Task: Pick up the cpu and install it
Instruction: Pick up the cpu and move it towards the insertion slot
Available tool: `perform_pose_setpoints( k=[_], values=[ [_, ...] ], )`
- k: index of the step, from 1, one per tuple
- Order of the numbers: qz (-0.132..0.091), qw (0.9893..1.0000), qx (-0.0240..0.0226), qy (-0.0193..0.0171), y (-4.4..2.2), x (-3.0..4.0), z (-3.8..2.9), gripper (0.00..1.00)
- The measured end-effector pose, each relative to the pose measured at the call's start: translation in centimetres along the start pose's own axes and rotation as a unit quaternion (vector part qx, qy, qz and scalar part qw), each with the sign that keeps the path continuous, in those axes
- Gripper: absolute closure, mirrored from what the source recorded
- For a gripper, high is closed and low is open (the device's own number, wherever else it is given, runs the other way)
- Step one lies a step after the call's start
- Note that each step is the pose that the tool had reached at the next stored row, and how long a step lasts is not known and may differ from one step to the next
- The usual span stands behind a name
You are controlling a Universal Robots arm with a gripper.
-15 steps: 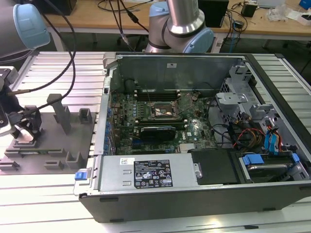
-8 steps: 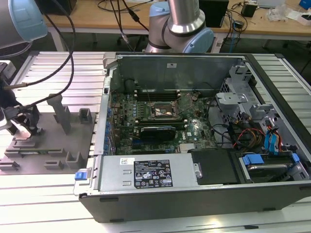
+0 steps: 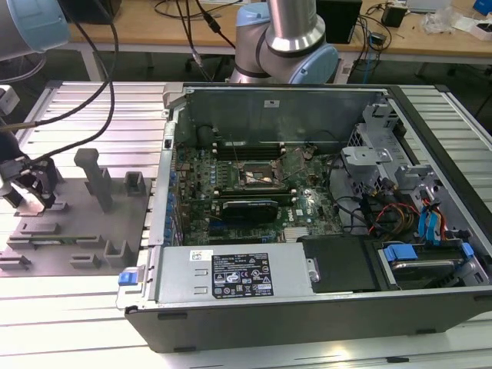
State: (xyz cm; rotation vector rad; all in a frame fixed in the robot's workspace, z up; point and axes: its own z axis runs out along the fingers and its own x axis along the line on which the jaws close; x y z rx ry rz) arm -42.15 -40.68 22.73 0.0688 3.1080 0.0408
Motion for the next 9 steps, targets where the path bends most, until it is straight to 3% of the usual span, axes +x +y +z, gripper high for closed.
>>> perform_pose_setpoints(
  k=[9],
  values=[
    [0.000, 1.0000, 0.0002, 0.0001, 0.00, 0.00, -0.20, 0.45]
  ],
)
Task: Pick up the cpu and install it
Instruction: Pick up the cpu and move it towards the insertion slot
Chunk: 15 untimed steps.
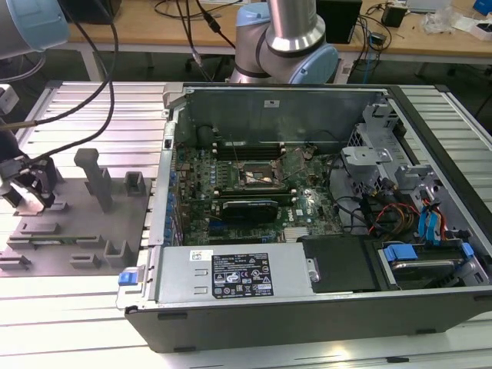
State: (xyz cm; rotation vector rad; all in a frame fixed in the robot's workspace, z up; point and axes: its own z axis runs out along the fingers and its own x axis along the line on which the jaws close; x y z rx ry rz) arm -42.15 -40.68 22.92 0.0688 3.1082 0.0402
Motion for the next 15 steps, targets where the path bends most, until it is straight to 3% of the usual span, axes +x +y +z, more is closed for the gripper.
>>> perform_pose_setpoints(
  k=[15],
  values=[
    [0.000, 1.0000, 0.0000, -0.0001, 0.06, -0.08, -2.30, 0.45]
  ],
)
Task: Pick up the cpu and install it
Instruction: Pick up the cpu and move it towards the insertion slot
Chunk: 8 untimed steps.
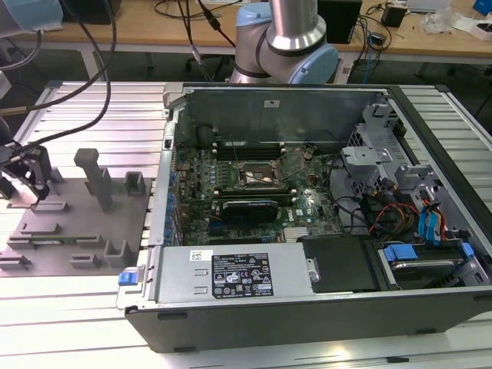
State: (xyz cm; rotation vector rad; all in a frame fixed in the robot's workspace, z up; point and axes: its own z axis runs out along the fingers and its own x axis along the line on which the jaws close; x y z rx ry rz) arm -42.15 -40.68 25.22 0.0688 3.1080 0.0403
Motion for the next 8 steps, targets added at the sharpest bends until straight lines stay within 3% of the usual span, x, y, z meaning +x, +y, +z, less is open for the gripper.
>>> perform_pose_setpoints(
  k=[8],
  values=[
    [0.000, 1.0000, 0.0000, 0.0000, 0.02, -0.02, -0.67, 0.45]
  ],
)
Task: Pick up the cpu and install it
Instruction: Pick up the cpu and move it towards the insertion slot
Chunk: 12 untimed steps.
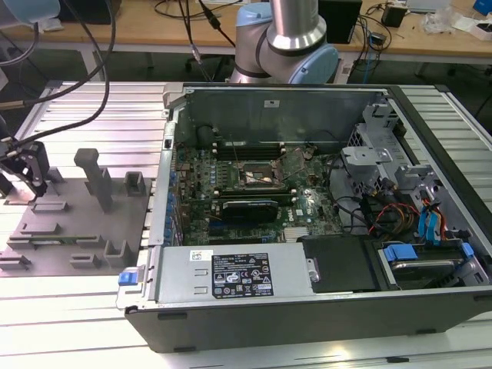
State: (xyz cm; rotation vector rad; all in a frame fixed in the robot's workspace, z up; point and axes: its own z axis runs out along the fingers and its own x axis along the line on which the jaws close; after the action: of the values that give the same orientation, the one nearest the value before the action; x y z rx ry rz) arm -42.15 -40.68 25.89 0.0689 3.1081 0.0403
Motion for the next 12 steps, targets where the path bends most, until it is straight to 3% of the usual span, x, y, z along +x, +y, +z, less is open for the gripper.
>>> perform_pose_setpoints(
  k=[12],
  values=[
    [0.000, 1.0000, 0.0000, 0.0000, 0.03, -0.04, -1.28, 0.45]
  ],
)
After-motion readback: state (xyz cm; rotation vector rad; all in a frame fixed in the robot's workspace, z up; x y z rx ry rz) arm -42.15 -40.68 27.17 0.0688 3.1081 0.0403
